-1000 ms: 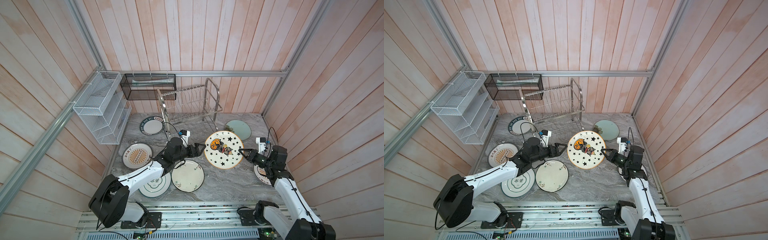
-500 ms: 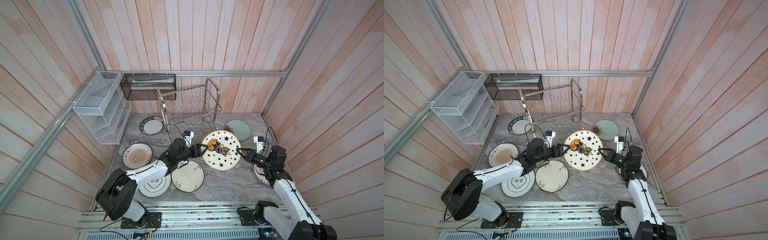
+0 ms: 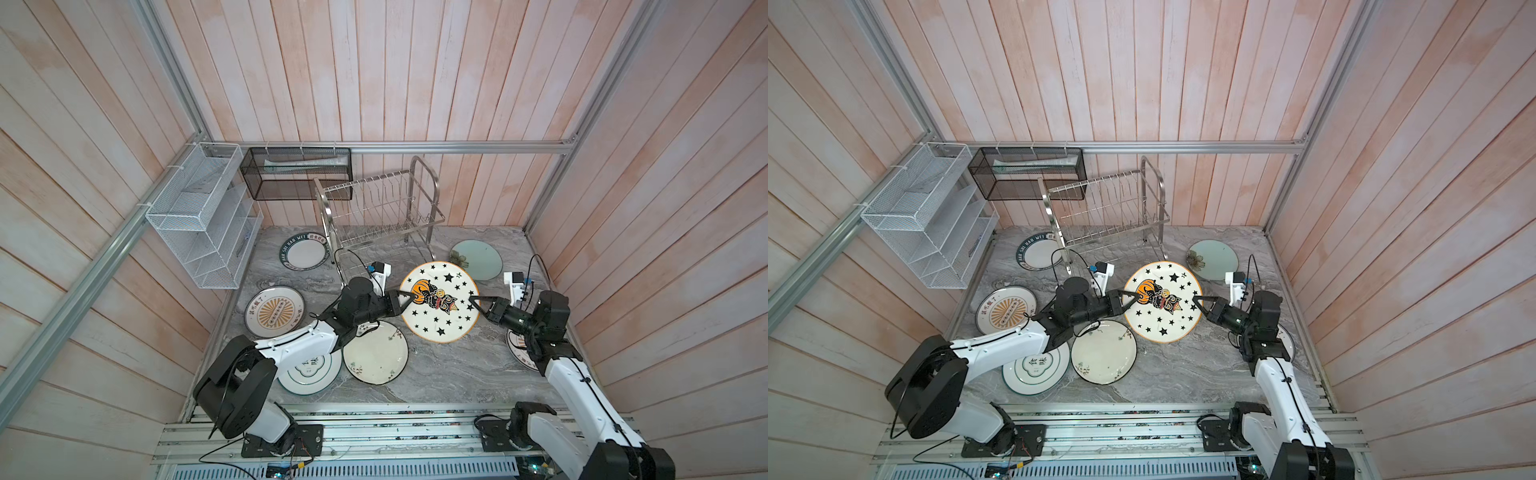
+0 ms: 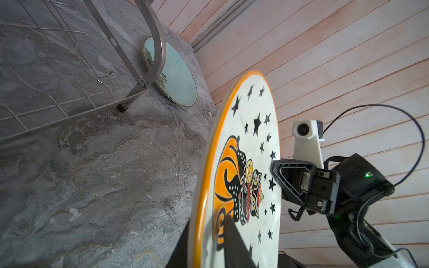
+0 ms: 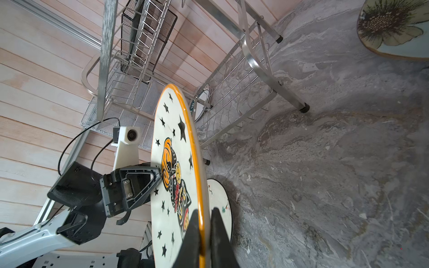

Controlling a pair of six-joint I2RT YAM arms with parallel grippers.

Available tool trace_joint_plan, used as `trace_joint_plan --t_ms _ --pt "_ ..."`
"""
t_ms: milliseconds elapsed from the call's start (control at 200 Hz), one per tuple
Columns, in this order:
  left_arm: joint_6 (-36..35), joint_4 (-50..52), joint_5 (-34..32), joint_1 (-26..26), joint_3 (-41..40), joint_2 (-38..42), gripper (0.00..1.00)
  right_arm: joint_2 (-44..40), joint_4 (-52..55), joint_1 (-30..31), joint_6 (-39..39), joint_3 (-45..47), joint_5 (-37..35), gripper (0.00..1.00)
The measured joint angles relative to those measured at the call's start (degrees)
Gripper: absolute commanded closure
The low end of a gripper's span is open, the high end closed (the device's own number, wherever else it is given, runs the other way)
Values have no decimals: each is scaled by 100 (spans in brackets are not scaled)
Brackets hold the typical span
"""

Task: Load plates into a dish rack
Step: Pick up the plate from the middle-right of the table.

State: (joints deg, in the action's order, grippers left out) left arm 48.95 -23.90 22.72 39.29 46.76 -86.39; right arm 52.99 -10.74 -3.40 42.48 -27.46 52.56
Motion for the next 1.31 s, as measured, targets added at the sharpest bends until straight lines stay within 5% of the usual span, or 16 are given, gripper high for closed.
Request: trace_joint_plan --t_ms 250,615,1305 --pt "212 -267 131 -39 -24 11 100 42 -35 9 90 0 -83 100" --pt "319 -616 136 -42 -251 79 100 39 -127 57 232 0 -4 74" --pt "317 -745 354 -50 -286 81 100 133 -245 601 107 24 -20 66"
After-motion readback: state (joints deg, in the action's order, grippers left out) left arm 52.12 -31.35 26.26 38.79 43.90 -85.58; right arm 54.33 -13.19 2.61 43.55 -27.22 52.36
